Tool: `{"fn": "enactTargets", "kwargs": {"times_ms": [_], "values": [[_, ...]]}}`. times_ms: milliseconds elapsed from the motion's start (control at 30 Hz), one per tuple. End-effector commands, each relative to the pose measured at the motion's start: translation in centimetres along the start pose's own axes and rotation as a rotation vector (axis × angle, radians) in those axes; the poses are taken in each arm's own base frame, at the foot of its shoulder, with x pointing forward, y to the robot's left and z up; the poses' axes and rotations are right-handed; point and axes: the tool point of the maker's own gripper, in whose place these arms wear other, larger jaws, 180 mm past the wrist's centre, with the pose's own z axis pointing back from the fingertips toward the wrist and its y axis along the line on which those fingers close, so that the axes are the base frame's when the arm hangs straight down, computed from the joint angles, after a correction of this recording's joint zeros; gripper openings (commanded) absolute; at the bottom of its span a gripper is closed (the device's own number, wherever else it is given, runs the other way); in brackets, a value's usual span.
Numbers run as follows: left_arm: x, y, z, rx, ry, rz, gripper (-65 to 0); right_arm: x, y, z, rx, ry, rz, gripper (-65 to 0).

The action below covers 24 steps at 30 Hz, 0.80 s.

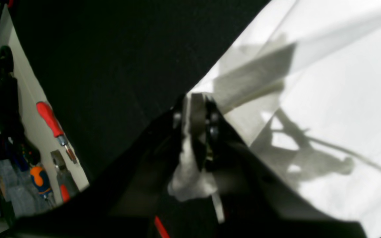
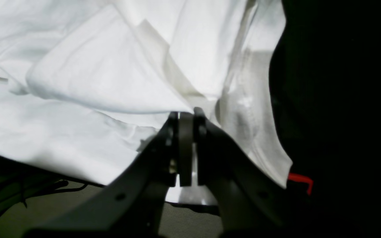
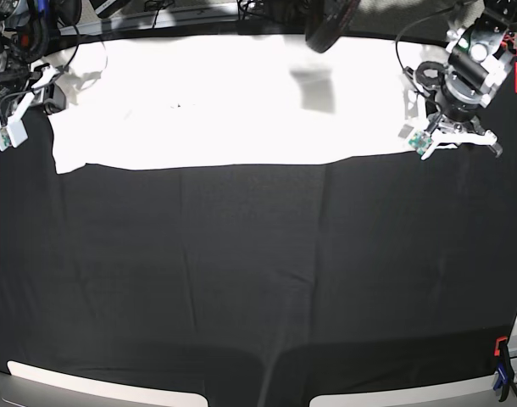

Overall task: Layout the t-shirt on the table in an organized manner, then fold the t-shirt properly
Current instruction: 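Lower the folded hem onto the collar edge with both grippers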

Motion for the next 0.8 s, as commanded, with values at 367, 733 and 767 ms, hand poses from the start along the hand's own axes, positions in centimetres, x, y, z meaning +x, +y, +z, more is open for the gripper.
{"fn": "enactTargets", "kwargs": {"times_ms": [367,733,767], "values": [[0.5,0.3,0.3,-0.003,-0.022,0.015,-65.0,0.7,-0.5,0.6,-0.017,-0.012,0.031,-65.0],[-1.4,-1.1,0.4,-0.079,0.089,0.071,-49.2,-0.7,-0.2,0.8,-0.011,0.025,0.026,-32.9],[-1.9,-1.1,0.5,-0.08,0.112,0.07,-48.8,-0.7,-0.2,0.8,-0.011,0.025,0.026,-32.9]]}}
